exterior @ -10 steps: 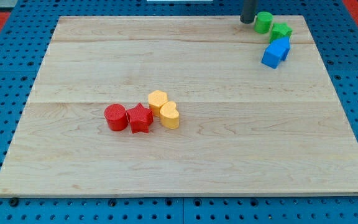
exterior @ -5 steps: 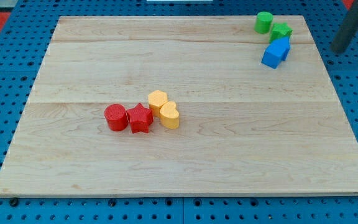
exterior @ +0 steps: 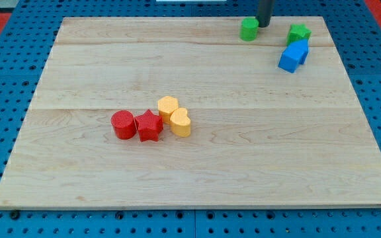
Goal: Move the green circle closer to the blue triangle
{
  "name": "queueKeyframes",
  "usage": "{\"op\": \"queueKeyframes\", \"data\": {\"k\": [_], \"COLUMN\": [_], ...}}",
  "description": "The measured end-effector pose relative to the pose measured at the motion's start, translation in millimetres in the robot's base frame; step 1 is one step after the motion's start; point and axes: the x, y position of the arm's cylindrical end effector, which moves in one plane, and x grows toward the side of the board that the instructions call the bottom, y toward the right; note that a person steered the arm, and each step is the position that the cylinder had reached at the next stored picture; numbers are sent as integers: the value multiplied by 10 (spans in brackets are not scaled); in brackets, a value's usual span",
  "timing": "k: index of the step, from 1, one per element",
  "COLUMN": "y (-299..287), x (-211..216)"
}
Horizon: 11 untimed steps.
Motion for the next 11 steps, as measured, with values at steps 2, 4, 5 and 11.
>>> {"op": "queueKeyframes", "data": {"k": [2,4,5,11], "y": [-504,-1327,-1290,-1011], "x": [-83,-149,21,365]}}
